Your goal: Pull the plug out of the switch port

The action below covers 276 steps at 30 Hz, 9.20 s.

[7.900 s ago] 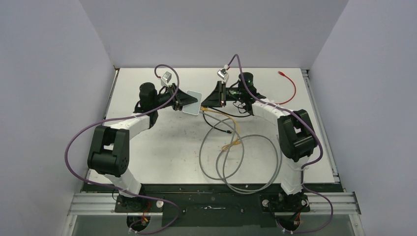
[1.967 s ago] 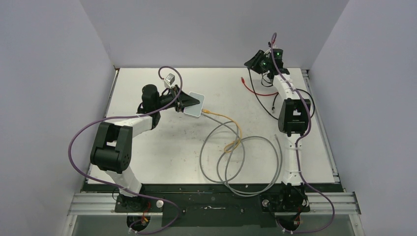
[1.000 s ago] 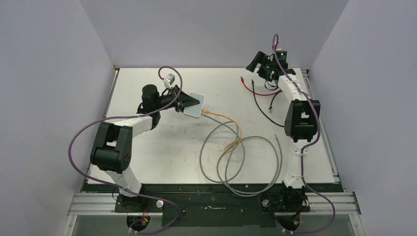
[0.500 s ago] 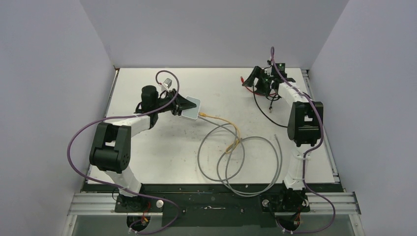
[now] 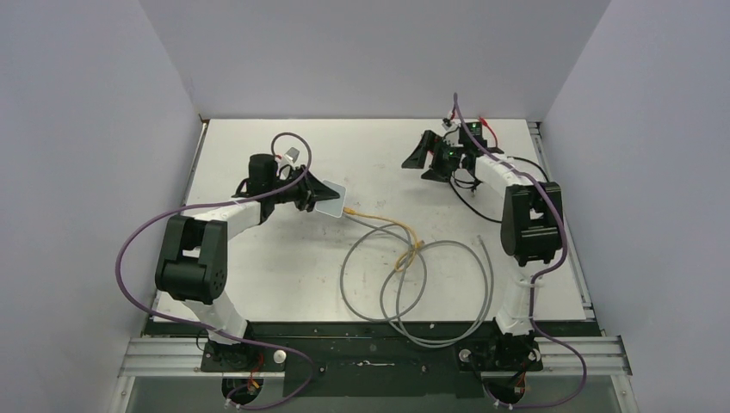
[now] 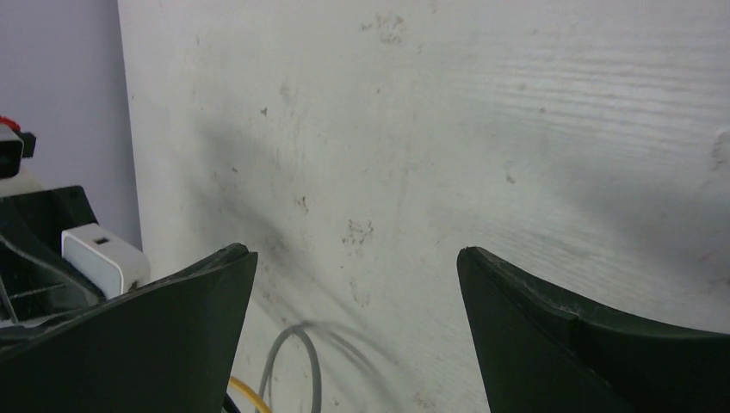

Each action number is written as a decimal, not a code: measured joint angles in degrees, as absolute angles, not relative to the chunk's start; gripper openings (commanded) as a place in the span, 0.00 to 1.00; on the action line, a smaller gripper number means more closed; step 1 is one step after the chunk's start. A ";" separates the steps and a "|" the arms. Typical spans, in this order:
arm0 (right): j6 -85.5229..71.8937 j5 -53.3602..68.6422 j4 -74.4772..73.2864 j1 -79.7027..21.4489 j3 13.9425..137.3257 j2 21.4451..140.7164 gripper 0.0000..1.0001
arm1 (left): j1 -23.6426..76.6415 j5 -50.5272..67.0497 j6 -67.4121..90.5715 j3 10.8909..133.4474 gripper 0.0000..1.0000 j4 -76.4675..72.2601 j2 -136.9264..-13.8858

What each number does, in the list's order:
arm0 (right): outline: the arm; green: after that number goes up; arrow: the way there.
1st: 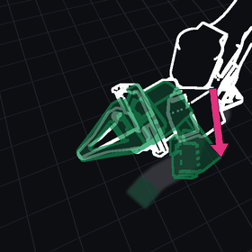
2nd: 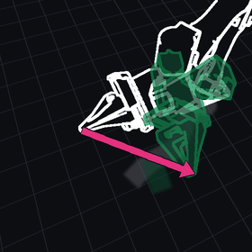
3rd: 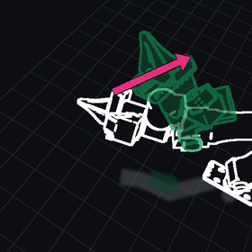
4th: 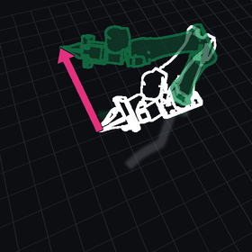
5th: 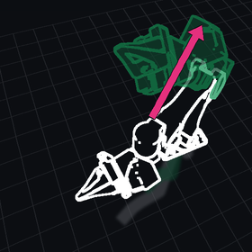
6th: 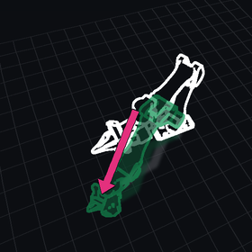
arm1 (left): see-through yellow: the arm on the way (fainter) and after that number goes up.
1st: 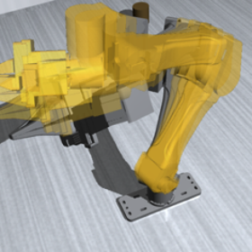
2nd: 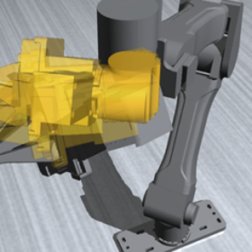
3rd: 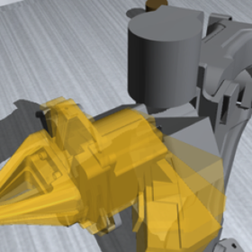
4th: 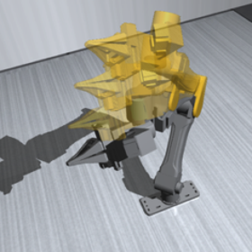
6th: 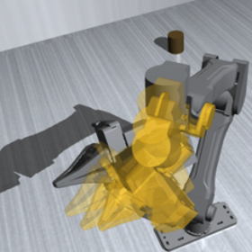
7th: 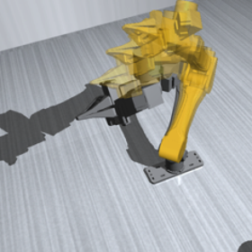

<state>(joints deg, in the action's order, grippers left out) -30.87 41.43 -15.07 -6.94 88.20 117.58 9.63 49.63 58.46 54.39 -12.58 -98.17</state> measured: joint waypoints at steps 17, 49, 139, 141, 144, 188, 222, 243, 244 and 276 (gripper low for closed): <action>-34.41 55.07 -3.49 -15.42 79.64 113.19 0.96 | 9.26 52.99 66.72 53.54 0.00 -27.46 -97.93; -41.78 63.96 4.45 -21.91 80.55 112.88 0.96 | 9.26 55.09 78.13 50.43 0.00 -46.41 -98.50; -36.60 68.84 -1.26 -24.58 80.82 109.95 0.05 | 8.97 54.26 75.64 50.37 0.00 -44.31 -98.48; -36.25 68.60 -2.31 -23.73 80.55 109.95 0.05 | 8.51 54.06 75.61 50.37 0.00 -44.16 -98.48; -35.70 68.31 -3.22 -22.81 80.51 109.95 0.05 | 8.12 53.78 75.59 50.37 0.00 -43.59 -98.45; -27.31 51.96 -19.25 -20.05 98.10 105.51 0.05 | 8.08 53.30 73.01 46.96 0.00 -41.30 -97.51; -16.01 24.40 -34.85 -13.28 108.31 105.54 0.05 | 8.03 52.93 66.15 49.01 0.00 -30.06 -95.37; -16.05 20.71 -32.71 -5.34 113.38 106.30 0.05 | 8.03 52.93 65.54 49.01 0.00 -29.67 -95.35; -16.08 20.62 -32.62 -4.56 113.58 106.61 0.05 | 8.03 52.93 65.52 49.04 0.00 -29.67 -95.35; -14.00 13.69 -23.75 3.33 116.36 117.80 0.05 | 8.03 52.95 65.78 49.65 0.00 -29.76 -95.35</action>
<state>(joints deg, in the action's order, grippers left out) -14.00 13.69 -23.75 3.33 116.36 117.80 8.03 52.95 65.78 49.65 -29.76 -95.35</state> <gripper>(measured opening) 0.152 0.255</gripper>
